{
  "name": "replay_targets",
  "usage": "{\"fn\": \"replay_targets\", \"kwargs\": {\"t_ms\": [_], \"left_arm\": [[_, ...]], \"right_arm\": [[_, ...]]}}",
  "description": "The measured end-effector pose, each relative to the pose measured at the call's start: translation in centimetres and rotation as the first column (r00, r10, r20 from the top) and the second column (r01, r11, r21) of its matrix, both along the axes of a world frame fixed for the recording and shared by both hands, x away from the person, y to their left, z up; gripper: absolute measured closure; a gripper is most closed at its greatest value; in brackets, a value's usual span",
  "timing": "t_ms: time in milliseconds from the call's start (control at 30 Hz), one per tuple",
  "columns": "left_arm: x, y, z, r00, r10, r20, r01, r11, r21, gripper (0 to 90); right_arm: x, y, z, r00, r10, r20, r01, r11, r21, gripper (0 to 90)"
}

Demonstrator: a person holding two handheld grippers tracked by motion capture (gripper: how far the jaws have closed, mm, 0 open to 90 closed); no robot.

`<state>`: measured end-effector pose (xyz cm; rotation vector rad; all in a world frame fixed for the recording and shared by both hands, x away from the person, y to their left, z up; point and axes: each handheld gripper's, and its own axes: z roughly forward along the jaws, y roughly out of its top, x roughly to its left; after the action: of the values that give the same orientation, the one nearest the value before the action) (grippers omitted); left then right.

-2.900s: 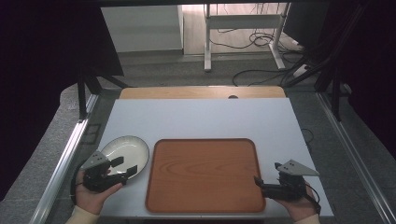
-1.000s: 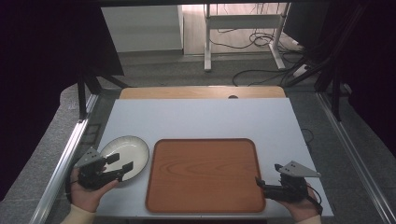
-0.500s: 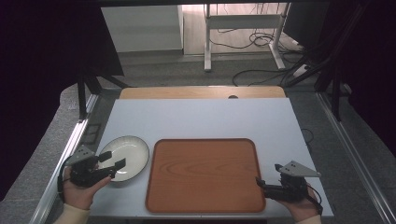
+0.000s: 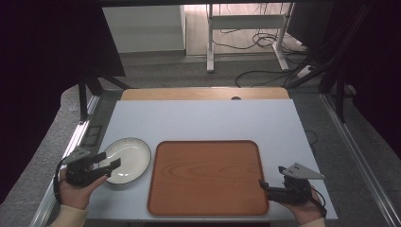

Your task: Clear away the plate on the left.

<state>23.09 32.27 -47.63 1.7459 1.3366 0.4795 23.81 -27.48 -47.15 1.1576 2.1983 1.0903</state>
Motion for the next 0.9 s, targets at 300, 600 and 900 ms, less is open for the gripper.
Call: {"fn": "replay_targets", "kwargs": {"t_ms": [300,600,900], "left_arm": [[0.6,1.3,-0.2,0.9993,0.031,-0.021,-0.031,0.9995,0.002,30.3],[1.6,2.7,-0.3,0.997,0.059,-0.049,-0.06,0.9982,-0.002,29.9],[3.3,3.9,-0.1,0.9929,0.091,-0.077,-0.094,0.995,-0.034,29.8]], "right_arm": [[0.0,0.0,0.0,1.0,-0.002,-0.002,0.002,1.0,0.0,15.0],[0.0,0.0,0.0,1.0,-0.004,-0.003,0.004,1.0,0.002,15.0],[0.1,0.0,0.0,1.0,-0.007,-0.002,0.007,1.0,0.004,15.0]]}}
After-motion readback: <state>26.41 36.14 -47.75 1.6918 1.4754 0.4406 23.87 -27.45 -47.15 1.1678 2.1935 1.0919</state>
